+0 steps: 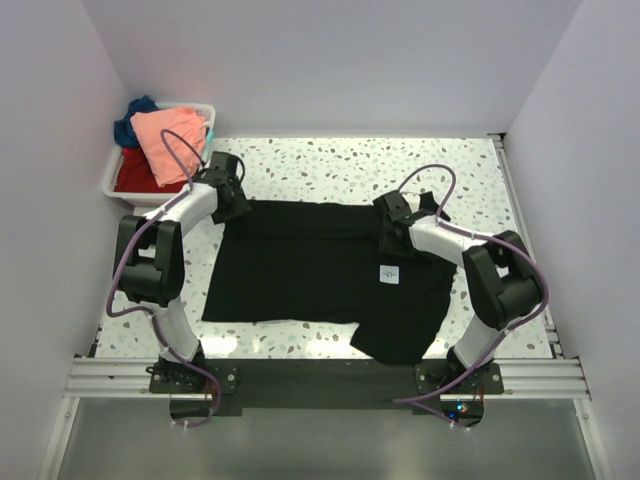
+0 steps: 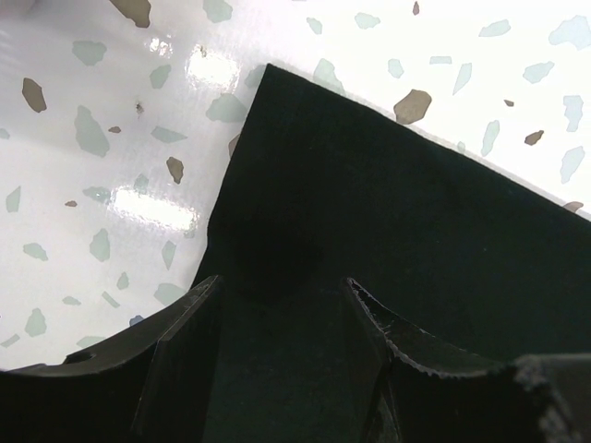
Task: Fold and stack the t-shirts
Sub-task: Fold the tshirt
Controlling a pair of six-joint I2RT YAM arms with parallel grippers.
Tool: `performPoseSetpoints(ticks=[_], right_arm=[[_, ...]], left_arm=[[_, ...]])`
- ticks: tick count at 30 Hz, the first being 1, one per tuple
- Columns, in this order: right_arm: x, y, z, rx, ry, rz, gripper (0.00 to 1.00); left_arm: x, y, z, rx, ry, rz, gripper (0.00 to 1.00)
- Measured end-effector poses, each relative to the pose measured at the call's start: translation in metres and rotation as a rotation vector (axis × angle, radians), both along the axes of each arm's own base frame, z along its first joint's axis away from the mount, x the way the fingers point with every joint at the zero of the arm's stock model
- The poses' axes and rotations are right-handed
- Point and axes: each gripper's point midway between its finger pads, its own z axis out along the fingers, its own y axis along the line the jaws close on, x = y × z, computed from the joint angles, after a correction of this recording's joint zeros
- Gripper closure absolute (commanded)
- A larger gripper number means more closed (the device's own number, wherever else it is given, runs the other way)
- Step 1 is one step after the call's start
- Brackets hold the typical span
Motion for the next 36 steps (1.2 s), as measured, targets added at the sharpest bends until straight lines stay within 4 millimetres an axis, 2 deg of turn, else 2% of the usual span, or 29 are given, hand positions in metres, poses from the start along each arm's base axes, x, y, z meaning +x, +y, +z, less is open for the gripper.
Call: performPoseSetpoints(ticks=[2, 3, 5, 6, 8, 17, 21, 25, 27, 30, 32, 35, 36], right_arm=[[0.005, -0.001, 0.002, -0.011, -0.02, -0.001, 0.61], [0.008, -0.002, 0.003, -0.018, -0.03, -0.001, 0.73], [0.013, -0.002, 0.006, -0.023, -0.054, 0.001, 0.85], [0.015, -0.002, 0.007, -0.027, -0.064, 0.002, 0.94], [0.019, -0.002, 0.008, -0.028, -0.08, 0.002, 1.0], [0.021, 0.0, 0.017, -0.02, -0.095, 0.006, 1.0], [0.022, 0.007, 0.045, 0.037, -0.131, 0.021, 1.0], [0.025, 0.024, 0.078, 0.137, -0.172, 0.055, 1.0], [0.024, 0.034, 0.085, 0.183, -0.165, 0.081, 1.0], [0.015, 0.045, 0.082, 0.229, -0.104, 0.122, 1.0], [0.007, 0.05, 0.075, 0.251, -0.053, 0.144, 0.93], [-0.01, 0.054, 0.063, 0.272, 0.043, 0.171, 0.74], [-0.016, 0.054, 0.061, 0.273, 0.068, 0.174, 0.71]], left_arm=[[0.0, 0.0, 0.0, -0.001, -0.001, 0.0, 0.43], [0.0, 0.0, 0.0, -0.001, -0.001, 0.0, 0.43], [0.0, 0.0, 0.0, -0.001, -0.001, -0.001, 0.44], [0.0, 0.0, 0.0, -0.001, -0.001, -0.001, 0.44], [0.0, 0.0, 0.0, -0.001, -0.001, -0.001, 0.44], [0.0, 0.0, 0.0, 0.006, 0.001, -0.014, 0.45], [0.0, 0.0, 0.0, 0.008, 0.001, -0.017, 0.46], [0.0, 0.0, 0.0, 0.009, 0.001, -0.019, 0.46], [0.0, 0.0, 0.0, 0.009, 0.002, -0.019, 0.46], [0.0, 0.0, 0.0, 0.009, 0.002, -0.019, 0.46], [0.0, 0.0, 0.0, 0.009, 0.002, -0.019, 0.46], [0.0, 0.0, 0.0, 0.009, 0.002, -0.02, 0.46], [0.0, 0.0, 0.0, 0.009, 0.002, -0.019, 0.46]])
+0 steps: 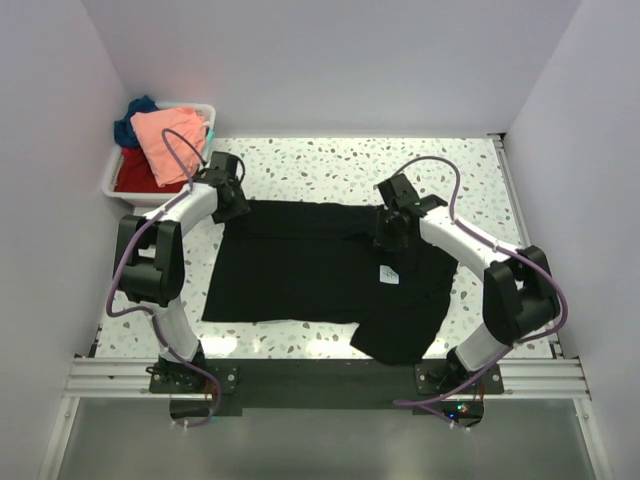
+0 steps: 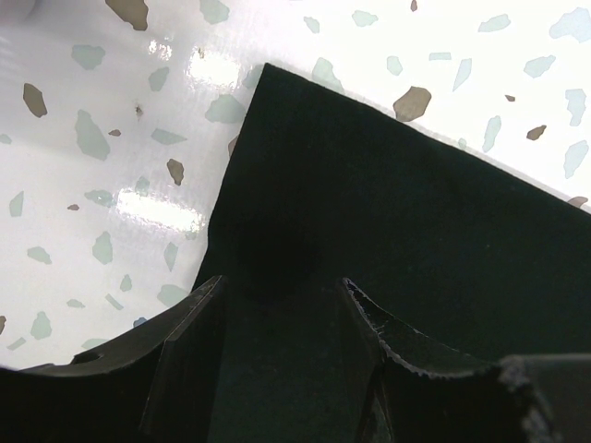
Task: Fold and stack the t-shirts
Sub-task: Fold the tshirt
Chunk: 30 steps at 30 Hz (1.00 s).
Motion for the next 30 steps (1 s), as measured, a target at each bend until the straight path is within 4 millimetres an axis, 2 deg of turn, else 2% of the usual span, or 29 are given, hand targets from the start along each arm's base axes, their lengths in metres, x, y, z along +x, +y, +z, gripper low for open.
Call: performPoseSetpoints(ticks=[4, 8, 13, 15, 20, 24, 30], right_arm=[[-0.015, -0.003, 0.0, -0.007, 0.051, 0.013, 0.69], [-0.024, -0.015, 0.011, -0.044, 0.054, -0.009, 0.67], [-0.027, -0.044, 0.033, -0.118, -0.013, -0.121, 0.66], [-0.029, -0.056, 0.032, -0.141, -0.018, -0.174, 0.64], [-0.031, -0.1, 0.002, -0.196, 0.05, -0.331, 0.62], [-0.013, -0.129, -0.019, -0.221, 0.071, -0.432, 0.61], [0.014, -0.127, -0.05, -0.22, 0.081, -0.428, 0.61]], left_arm=[[0.0, 0.0, 0.0, 0.0, 0.0, -0.001, 0.46], [0.0, -0.002, -0.002, -0.006, 0.004, -0.005, 0.46], [0.002, -0.012, -0.002, -0.014, -0.004, -0.041, 0.46], [0.003, -0.021, -0.001, -0.014, -0.013, -0.075, 0.46], [0.003, -0.057, 0.003, -0.044, -0.036, -0.205, 0.45], [0.01, -0.091, 0.01, -0.08, -0.063, -0.314, 0.44], [0.03, -0.131, 0.02, -0.121, -0.103, -0.444, 0.44]])
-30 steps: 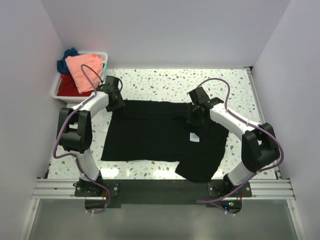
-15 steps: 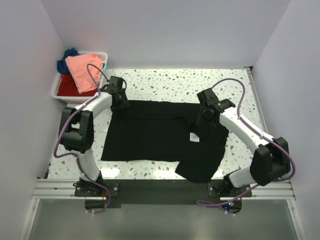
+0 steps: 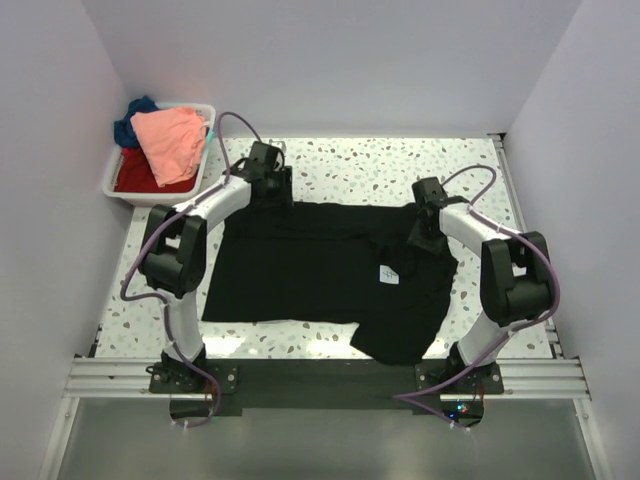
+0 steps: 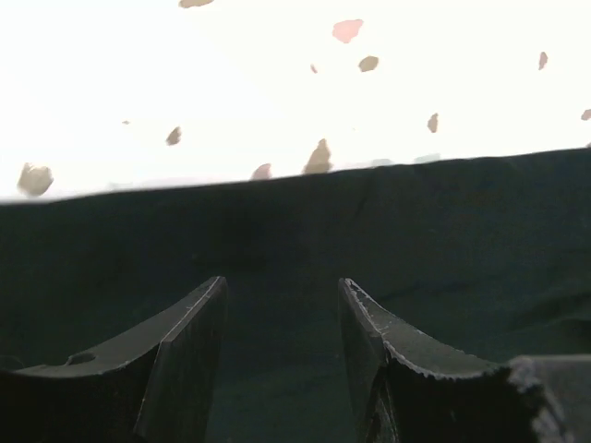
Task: Fold and stack the t-shirts
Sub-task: Fold the tshirt
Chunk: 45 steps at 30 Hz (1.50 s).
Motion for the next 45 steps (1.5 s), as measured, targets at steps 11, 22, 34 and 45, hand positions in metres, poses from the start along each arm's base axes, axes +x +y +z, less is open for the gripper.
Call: performPoseSetpoints(ticks=[11, 22, 34, 45], right_arm=[[-0.006, 0.017, -0.003, 0.103, -0.01, 0.029, 0.63], [-0.03, 0.022, 0.033, 0.141, -0.082, 0.061, 0.66], [-0.062, 0.033, 0.003, 0.158, 0.026, 0.097, 0.67], [-0.057, 0.037, -0.022, 0.164, 0.057, 0.099, 0.71]], left_arm=[[-0.022, -0.062, -0.003, -0.032, 0.02, -0.209, 0.43], [-0.04, -0.098, -0.014, -0.067, 0.063, -0.34, 0.43], [-0.059, -0.136, -0.008, -0.111, 0.064, -0.452, 0.43], [-0.062, -0.146, -0.004, -0.135, 0.056, -0.461, 0.43]])
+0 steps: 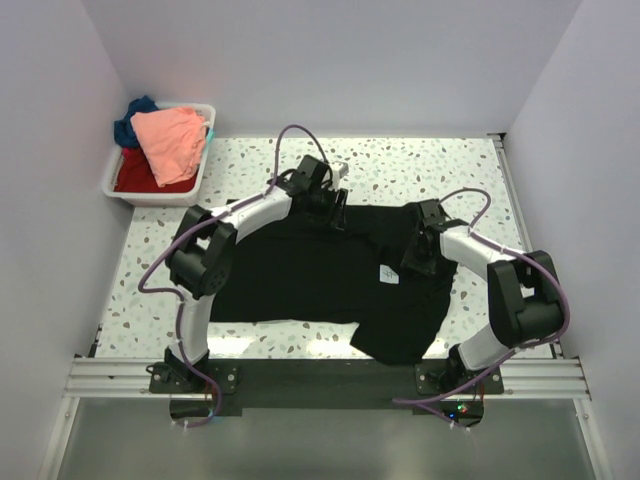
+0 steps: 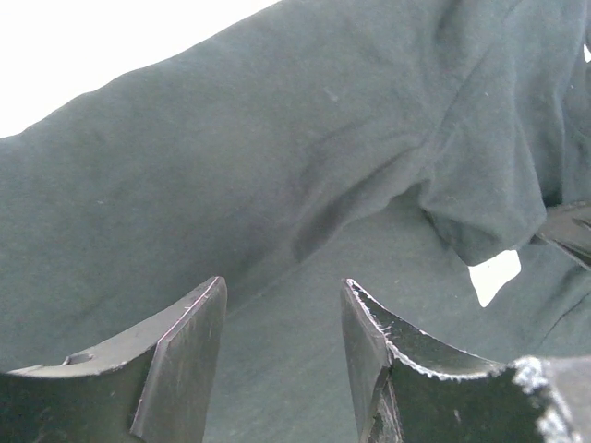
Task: Fold and stack the t-shirts
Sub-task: Fold the tshirt
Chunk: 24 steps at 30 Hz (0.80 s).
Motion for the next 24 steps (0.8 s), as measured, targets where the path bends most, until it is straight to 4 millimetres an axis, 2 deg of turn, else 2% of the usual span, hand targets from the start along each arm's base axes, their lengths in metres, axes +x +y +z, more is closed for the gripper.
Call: performPoseSetpoints(ticks=[2, 3, 5, 8, 13, 16, 19, 22, 24], right_arm=[[0.003, 0.001, 0.0, 0.004, -0.012, -0.001, 0.81], [0.004, 0.001, 0.0, 0.004, -0.015, 0.0, 0.91], [0.006, 0.002, 0.001, 0.007, -0.022, 0.0, 0.96], [0.008, 0.002, 0.002, 0.005, -0.027, -0.001, 0.97], [0.008, -0.004, 0.008, -0.026, -0.024, 0.003, 0.82], [0.012, -0.005, 0.02, -0.037, -0.05, 0.01, 0.8], [0.016, -0.007, 0.03, -0.04, -0.087, 0.009, 0.81], [0.018, -0.007, 0.035, -0.04, -0.101, 0.01, 0.97], [0.018, -0.007, 0.034, -0.044, -0.1, 0.014, 1.0]], left_arm=[[-0.002, -0.002, 0.0, -0.001, 0.001, -0.005, 0.42], [-0.003, -0.003, 0.0, -0.001, 0.001, -0.008, 0.42], [-0.004, -0.004, 0.0, -0.002, 0.001, -0.011, 0.41], [-0.005, -0.006, 0.0, -0.001, 0.001, -0.015, 0.41], [-0.006, -0.007, -0.001, 0.006, -0.003, -0.016, 0.4], [-0.008, -0.01, -0.001, 0.013, -0.009, -0.019, 0.4], [-0.011, -0.012, -0.002, 0.022, -0.012, -0.022, 0.4], [-0.012, -0.013, -0.003, 0.027, -0.013, -0.024, 0.4], [-0.013, -0.013, -0.004, 0.029, -0.012, -0.024, 0.4]])
